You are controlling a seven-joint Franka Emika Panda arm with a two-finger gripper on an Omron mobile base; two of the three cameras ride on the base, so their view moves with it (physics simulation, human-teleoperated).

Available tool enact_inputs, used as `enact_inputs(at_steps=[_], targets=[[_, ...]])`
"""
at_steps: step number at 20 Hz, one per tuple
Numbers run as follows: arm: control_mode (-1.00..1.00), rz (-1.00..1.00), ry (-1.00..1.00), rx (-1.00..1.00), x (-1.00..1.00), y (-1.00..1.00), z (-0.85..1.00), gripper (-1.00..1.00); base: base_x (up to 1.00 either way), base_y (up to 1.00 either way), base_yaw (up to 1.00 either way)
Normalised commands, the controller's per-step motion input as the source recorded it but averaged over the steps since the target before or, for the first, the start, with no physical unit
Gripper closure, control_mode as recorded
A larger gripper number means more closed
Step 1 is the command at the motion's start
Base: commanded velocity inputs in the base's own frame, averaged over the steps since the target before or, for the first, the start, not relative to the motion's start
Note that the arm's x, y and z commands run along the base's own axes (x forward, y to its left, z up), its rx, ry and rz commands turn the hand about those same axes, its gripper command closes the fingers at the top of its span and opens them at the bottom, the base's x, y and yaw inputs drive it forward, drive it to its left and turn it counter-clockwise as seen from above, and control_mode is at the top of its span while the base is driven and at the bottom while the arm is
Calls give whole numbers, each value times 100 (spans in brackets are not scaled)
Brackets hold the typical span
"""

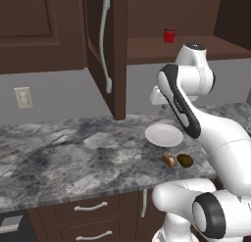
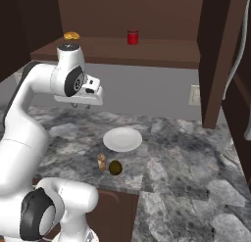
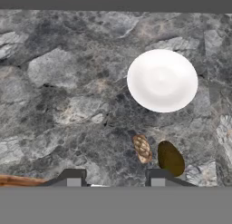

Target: Pick the avocado and bread from the counter and place them on the plate. Then pick the jam from the cabinet and place it next to the plate. Lastly close the cabinet door.

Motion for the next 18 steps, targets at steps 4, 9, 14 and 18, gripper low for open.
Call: enact_inputs(at_steps=[4, 9, 14, 18], targets=[[-100, 0, -5, 0, 0, 0, 0, -100, 0, 0, 0], [-100, 7, -2, 0, -2, 0, -6, -100, 0, 0, 0], [-100, 10, 0, 0, 0, 0, -20, -100, 0, 0, 0], [-100, 10, 0, 0, -5, 0, -21, -100, 0, 0, 0]])
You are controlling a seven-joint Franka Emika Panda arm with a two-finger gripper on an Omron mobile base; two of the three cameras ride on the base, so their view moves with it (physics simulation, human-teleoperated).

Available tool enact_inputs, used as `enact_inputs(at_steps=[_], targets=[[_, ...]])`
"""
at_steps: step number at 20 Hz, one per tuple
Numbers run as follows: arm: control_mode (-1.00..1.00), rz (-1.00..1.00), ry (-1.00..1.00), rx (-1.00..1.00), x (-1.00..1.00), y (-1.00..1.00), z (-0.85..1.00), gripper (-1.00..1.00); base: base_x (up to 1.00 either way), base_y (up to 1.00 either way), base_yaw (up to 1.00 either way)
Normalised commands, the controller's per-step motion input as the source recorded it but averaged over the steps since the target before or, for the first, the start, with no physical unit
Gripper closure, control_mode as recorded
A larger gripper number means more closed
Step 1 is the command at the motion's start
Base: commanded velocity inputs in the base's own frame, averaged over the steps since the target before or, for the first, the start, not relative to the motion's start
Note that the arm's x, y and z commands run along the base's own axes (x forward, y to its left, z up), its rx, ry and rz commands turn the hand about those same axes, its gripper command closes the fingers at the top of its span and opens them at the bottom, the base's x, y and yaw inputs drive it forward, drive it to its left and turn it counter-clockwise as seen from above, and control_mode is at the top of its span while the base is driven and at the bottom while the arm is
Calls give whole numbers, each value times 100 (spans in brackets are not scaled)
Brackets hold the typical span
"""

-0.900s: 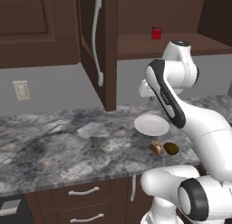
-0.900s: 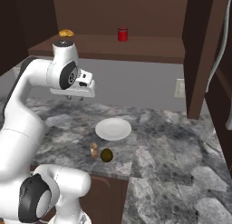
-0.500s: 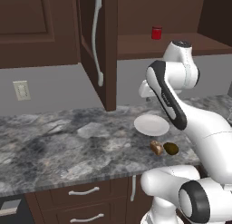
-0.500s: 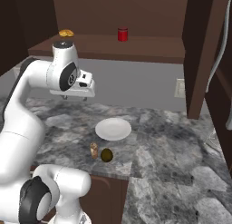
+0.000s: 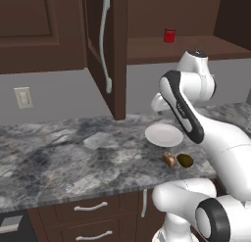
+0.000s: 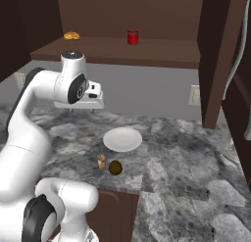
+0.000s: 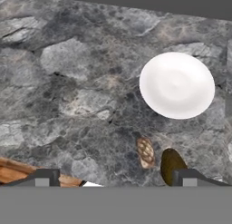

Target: Pick the avocado and bread from the counter and place them on the plate. Then pick the jam from the cabinet and place it next to the plate. Lastly close the cabinet door.

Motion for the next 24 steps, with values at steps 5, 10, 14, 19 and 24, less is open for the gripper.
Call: enact_inputs(at_steps=[5, 10, 14, 19, 24], targets=[[-100, 7, 0, 0, -15, 0, -19, -100, 0, 0, 0], [-100, 5, 0, 0, -20, -1, -23, -100, 0, 0, 0], [-100, 3, 0, 0, -9, -6, -26, -100, 0, 0, 0], [-100, 0, 0, 0, 0, -11, -27, -100, 0, 0, 0], [-100, 0, 0, 0, 0, -10, -24, -100, 0, 0, 0]])
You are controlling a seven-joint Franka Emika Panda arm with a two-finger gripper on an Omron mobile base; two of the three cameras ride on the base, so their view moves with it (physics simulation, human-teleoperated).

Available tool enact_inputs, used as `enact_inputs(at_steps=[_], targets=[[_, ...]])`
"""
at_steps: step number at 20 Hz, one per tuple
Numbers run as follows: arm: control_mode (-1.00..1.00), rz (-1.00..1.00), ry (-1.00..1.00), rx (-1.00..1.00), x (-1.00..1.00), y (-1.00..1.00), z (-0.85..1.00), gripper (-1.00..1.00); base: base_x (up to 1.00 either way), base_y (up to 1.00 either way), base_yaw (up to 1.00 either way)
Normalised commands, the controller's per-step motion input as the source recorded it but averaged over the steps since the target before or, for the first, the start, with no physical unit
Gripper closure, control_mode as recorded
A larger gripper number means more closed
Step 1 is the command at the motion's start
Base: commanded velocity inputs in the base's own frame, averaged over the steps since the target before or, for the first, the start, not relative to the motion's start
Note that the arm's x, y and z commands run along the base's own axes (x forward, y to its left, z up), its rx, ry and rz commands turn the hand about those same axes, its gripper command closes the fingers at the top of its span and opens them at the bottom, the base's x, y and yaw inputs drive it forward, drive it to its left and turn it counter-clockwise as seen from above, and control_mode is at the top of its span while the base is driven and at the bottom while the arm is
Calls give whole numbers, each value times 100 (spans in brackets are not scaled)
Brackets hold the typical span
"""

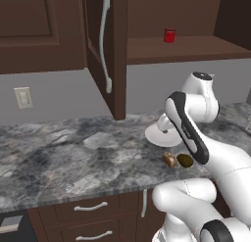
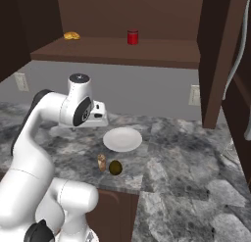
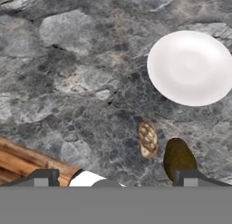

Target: Pick the avocado and bread from the counter and place them on the plate. Then pick the jam from the cabinet and place it next to the plate. Lastly close the cabinet door.

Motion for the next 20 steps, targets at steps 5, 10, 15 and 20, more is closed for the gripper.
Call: enact_inputs(at_steps=[5, 10, 15, 20], targets=[[-100, 0, 0, 0, 0, -11, -26, -100, 0, 0, 0], [-100, 0, 0, 0, 0, -12, -24, -100, 0, 0, 0], [-100, 0, 0, 0, 0, -9, -24, -100, 0, 0, 0], [-100, 0, 4, 0, 0, -3, -26, -100, 0, 0, 0]])
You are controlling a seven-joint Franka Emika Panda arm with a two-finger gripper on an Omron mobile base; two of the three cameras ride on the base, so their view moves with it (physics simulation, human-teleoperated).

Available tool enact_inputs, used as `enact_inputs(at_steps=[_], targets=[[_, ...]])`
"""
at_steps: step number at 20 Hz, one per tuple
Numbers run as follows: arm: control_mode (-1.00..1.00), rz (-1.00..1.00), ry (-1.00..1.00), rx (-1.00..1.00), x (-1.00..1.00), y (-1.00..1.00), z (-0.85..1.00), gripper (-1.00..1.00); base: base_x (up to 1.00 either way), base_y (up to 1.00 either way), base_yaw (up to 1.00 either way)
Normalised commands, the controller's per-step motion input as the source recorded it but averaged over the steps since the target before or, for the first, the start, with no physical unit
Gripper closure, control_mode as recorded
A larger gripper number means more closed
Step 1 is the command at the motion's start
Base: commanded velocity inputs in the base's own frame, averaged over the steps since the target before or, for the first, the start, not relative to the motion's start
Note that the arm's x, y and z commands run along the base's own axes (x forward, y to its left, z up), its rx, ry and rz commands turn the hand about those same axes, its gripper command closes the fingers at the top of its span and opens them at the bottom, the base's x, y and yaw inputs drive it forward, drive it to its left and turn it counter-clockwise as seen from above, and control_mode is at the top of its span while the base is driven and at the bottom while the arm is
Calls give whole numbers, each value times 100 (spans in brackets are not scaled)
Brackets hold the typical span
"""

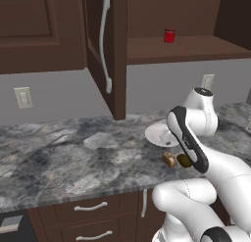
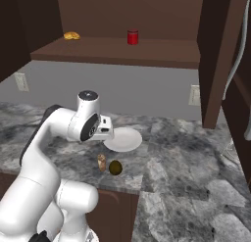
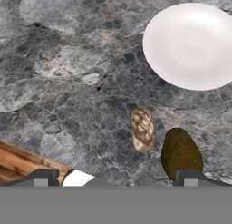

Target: Pick the avocado and bread from the counter and place them on the plate. Then pick the jam from the cabinet and place it next to the plate. Lastly close the cabinet door.

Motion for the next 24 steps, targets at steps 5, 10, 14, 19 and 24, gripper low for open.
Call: enact_inputs(at_steps=[5, 10, 14, 19, 24], targets=[[-100, 0, 5, 0, 0, -1, -27, -100, 0, 0, 0], [-100, 0, 8, 0, 0, -1, -31, -100, 0, 0, 0], [-100, 0, 7, 0, 4, 0, -29, -100, 0, 0, 0], [-100, 0, 3, 0, 5, -4, -22, -100, 0, 0, 0], [-100, 2, 0, 0, 13, -2, -16, -100, 0, 0, 0]])
